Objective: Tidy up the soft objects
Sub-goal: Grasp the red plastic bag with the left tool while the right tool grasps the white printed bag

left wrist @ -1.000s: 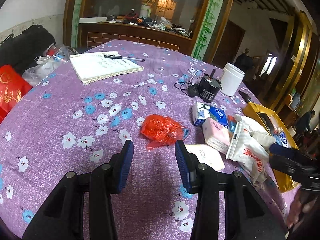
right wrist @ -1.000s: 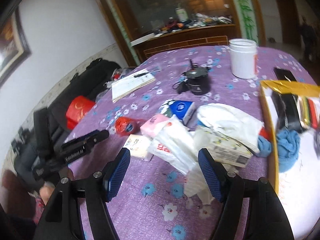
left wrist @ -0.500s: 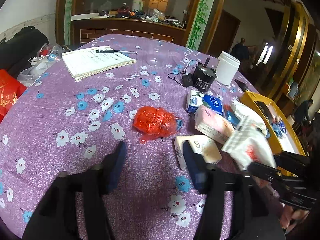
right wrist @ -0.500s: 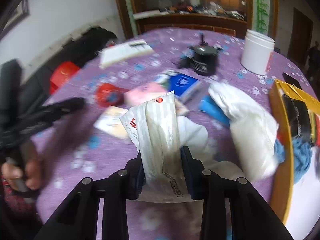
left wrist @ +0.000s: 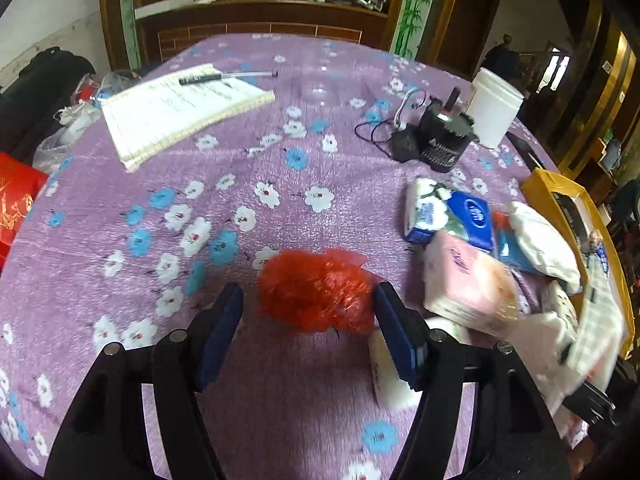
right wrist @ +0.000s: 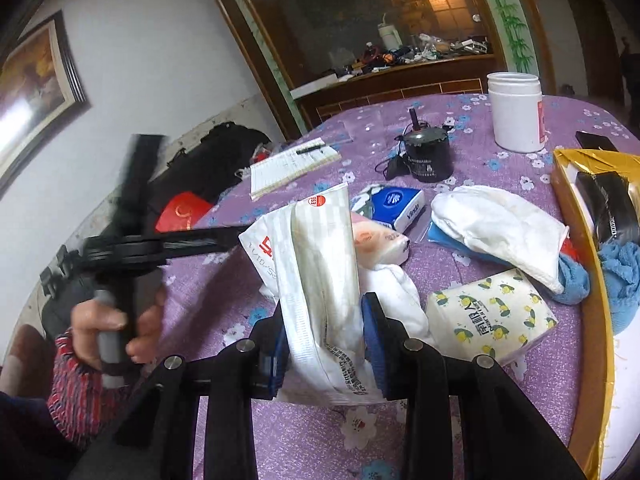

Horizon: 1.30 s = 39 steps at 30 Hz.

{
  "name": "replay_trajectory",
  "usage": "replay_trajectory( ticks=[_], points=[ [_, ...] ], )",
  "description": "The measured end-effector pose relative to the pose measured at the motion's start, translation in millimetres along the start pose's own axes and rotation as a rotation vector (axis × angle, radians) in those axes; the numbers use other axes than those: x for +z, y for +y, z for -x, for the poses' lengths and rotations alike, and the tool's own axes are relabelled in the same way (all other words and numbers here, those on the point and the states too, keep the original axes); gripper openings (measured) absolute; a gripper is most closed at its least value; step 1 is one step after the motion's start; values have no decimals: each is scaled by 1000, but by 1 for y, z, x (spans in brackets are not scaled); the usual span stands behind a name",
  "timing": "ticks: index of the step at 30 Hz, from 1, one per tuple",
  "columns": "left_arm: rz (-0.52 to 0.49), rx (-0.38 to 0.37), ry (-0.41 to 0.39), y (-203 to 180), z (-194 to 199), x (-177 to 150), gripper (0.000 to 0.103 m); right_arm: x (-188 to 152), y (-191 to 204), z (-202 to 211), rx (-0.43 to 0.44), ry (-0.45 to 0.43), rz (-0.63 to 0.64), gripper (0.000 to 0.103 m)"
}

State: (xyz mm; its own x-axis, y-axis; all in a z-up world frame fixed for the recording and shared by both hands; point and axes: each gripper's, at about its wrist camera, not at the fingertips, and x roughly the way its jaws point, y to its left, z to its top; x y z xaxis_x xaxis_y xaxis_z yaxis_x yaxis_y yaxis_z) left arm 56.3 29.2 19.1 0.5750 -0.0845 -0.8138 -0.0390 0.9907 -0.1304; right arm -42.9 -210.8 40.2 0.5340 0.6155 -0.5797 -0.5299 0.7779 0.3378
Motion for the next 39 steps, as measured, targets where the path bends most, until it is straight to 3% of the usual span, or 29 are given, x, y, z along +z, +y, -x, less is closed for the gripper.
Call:
replay_trajectory(
  ticks=[2, 3, 6, 15, 24, 39],
  points=[
    [0, -3, -13, 1, -8, -1, 67, 0, -1, 1, 5, -7, -5, 35],
    [-2, 6, -12, 1, -10, -2, 60, 0, -1, 2, 8, -6, -8, 35],
    [-8, 32, -36, 4, -9, -4, 23, -1, 0, 2, 15, -8, -14, 35],
    [15, -15, -114, 10, 8, -2, 20, -2, 1, 7, 13, -33, -14, 35],
    [-113, 49, -267, -25, 40, -13, 20, -1, -2, 14, -25, -76, -21, 35],
    [-220, 49, -342, -74, 70, -39, 20, 3, -17, 25, -45, -120, -84, 35]
  ],
)
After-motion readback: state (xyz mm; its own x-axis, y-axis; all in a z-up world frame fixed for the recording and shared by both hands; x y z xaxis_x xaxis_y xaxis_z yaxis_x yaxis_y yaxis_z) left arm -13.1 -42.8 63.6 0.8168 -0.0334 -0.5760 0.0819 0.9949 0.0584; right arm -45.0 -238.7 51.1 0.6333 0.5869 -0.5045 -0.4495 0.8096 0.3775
